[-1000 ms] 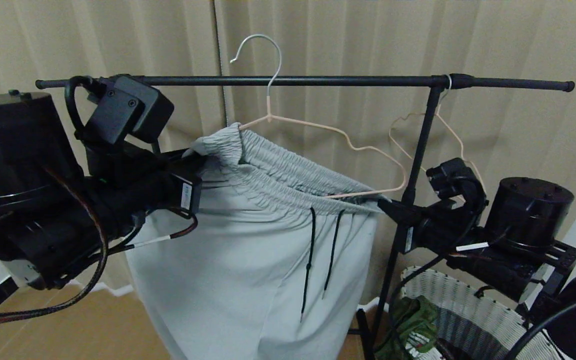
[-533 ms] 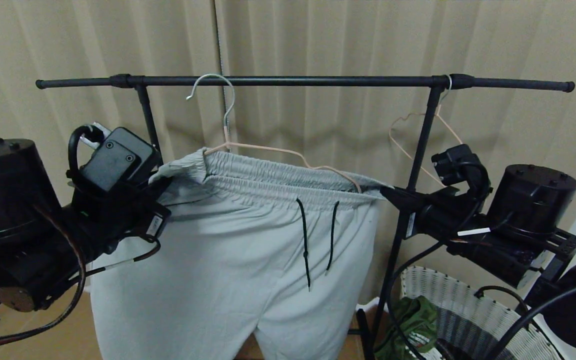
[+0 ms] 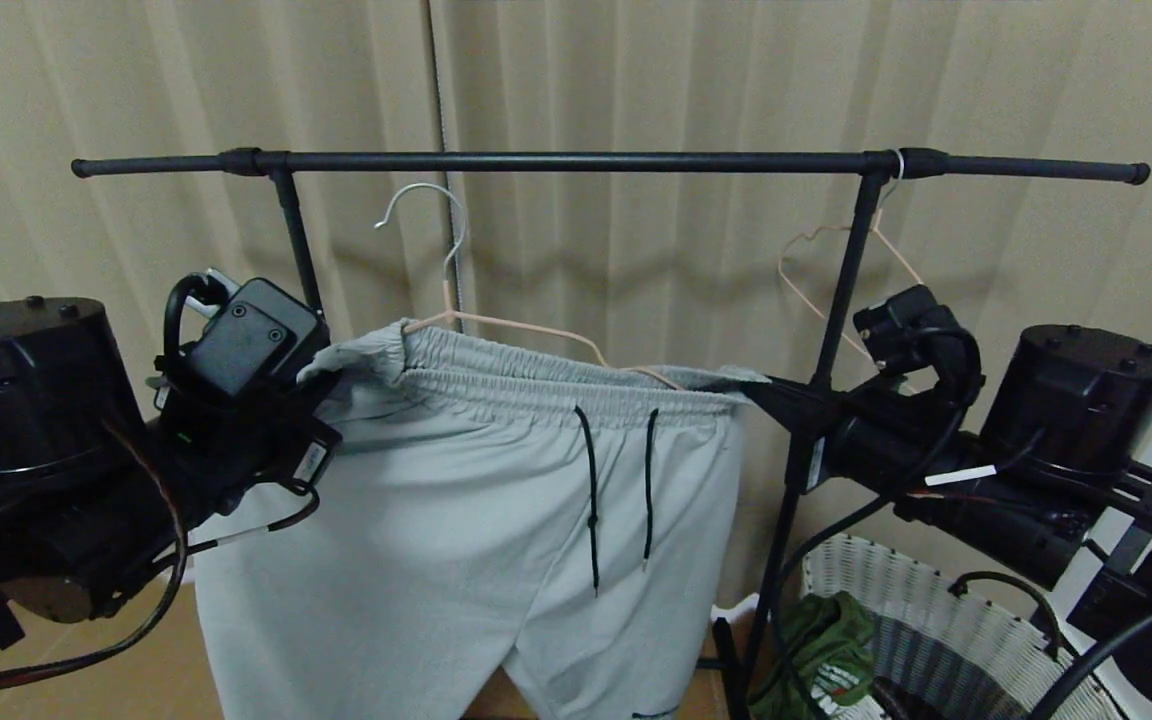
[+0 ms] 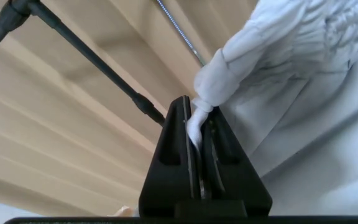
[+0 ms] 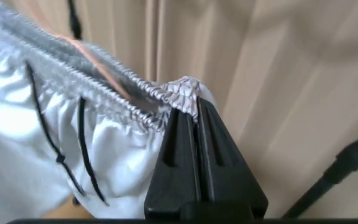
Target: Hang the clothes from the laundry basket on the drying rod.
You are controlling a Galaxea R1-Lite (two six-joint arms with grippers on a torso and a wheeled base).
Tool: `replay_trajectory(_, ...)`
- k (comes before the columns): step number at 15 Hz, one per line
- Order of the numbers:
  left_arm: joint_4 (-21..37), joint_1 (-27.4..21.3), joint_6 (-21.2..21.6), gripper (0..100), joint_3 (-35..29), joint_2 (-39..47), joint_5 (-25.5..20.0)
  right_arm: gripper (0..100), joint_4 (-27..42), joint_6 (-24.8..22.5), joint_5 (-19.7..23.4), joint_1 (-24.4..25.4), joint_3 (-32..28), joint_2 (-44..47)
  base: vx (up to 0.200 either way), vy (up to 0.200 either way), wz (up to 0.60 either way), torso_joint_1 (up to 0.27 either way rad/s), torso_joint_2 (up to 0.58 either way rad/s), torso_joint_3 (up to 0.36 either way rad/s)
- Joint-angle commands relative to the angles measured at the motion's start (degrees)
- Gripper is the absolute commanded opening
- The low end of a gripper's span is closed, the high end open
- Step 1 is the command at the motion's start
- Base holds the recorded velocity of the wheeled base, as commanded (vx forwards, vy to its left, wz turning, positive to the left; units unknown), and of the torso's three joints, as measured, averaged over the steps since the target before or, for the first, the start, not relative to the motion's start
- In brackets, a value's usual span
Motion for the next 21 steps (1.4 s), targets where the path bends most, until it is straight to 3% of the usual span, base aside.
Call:
replay_trajectory(1,0.00,-0.18,-0.01,0,0.17,0.89,-0.10,0,1.75,-1.29,0.28,2.87,-0.68,-1.81,0.000,0.000,0.00,0.000,0.00,0.000)
replay_trajectory(5,-0.09,-1.94,-0.19,0,-0.62,1.68,0.17,0,6.50,-1.91,0.28,7.18,-2.18,-2.87,0.000,0.000,0.00,0.000,0.00,0.000)
replay_trajectory(6,-0.09,-2.38,-0.28,0,-0.71,1.77,0.17,100,7.38,-1.91,0.28,8.14,-2.00,-2.95,0.000,0.000,0.00,0.000,0.00,0.000)
replay_trajectory(10,-1.05,-2.38,-1.95,0,-1.06,1.77,4.12,100,7.29,-3.49,0.02,8.32,0.81,-3.31,0.000,0.000,0.00,0.000,0.00,0.000)
replay_trajectory(14,-2.11,-3.34,-8.54,0,-0.97,2.03,7.11,100,7.64,-11.84,0.11,8.14,0.72,-4.27,0.000,0.000,0.00,0.000,0.00,0.000)
replay_trajectory(17,-2.11,-6.68,-13.20,0,-1.06,2.47,7.20,100,10.37,-16.85,-0.07,8.32,-3.76,-3.13,0.000,0.000,0.00,0.000,0.00,0.000)
replay_trajectory(21,-2.20,-9.76,-14.34,0,-1.14,3.17,7.11,100,13.09,-17.38,-0.60,8.94,-14.31,1.79,0.000,0.000,0.00,0.000,0.00,0.000)
